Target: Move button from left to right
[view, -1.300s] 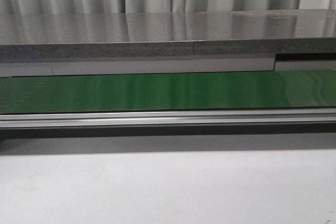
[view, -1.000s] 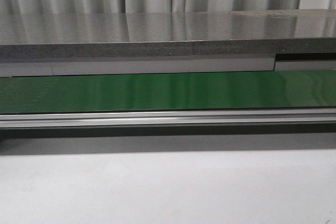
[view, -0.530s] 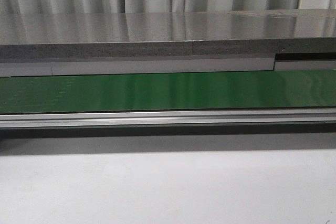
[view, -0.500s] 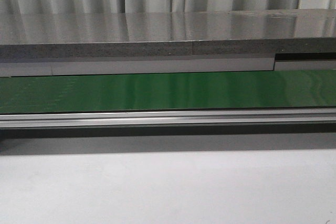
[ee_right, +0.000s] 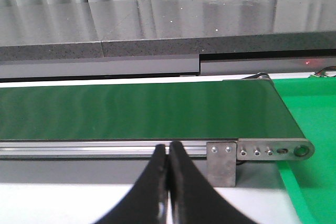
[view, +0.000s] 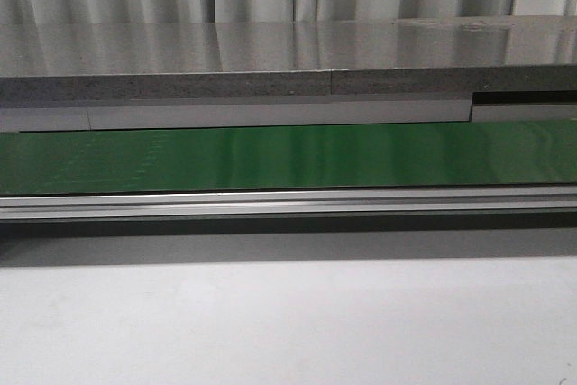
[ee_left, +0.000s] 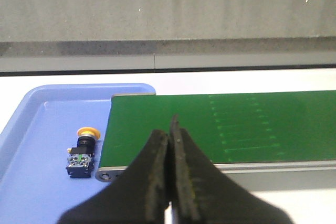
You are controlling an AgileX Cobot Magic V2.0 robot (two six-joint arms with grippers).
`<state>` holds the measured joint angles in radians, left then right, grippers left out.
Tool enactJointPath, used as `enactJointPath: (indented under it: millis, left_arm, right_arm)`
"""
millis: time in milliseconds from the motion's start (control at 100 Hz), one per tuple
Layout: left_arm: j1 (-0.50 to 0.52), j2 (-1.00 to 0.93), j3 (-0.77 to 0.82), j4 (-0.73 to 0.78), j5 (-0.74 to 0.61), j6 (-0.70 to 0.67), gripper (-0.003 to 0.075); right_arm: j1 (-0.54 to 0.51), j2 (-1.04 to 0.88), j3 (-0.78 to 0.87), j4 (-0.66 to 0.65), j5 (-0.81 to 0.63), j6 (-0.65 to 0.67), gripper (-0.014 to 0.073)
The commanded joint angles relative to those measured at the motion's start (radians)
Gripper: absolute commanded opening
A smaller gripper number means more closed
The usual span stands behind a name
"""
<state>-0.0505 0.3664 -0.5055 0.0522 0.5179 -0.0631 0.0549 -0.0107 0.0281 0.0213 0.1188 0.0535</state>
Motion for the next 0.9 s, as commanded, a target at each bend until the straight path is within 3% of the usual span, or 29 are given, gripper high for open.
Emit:
enactJointPath:
  millis: [0, 360, 890]
  left_arm:
    - [-0.006, 0.102, -0.127, 0.018, 0.027, -0.011, -0.002]
    - [-0.006, 0.449, -0.428, 0.017, 0.352, -0.011, -0.002]
    - [-0.006, 0.604, -0.449, 0.018, 0.365, -0.002, -0.002]
  right_arm:
    - [0.001, -0.021, -0.016, -0.009, -0.083, -0.002, -0.0068]
    - [0.001, -0.021, -0.016, -0.009, -0.083, -0.002, -0.0068]
    - [0.001, -0.021, -0.016, -0.009, -0.083, -0.002, -0.0068]
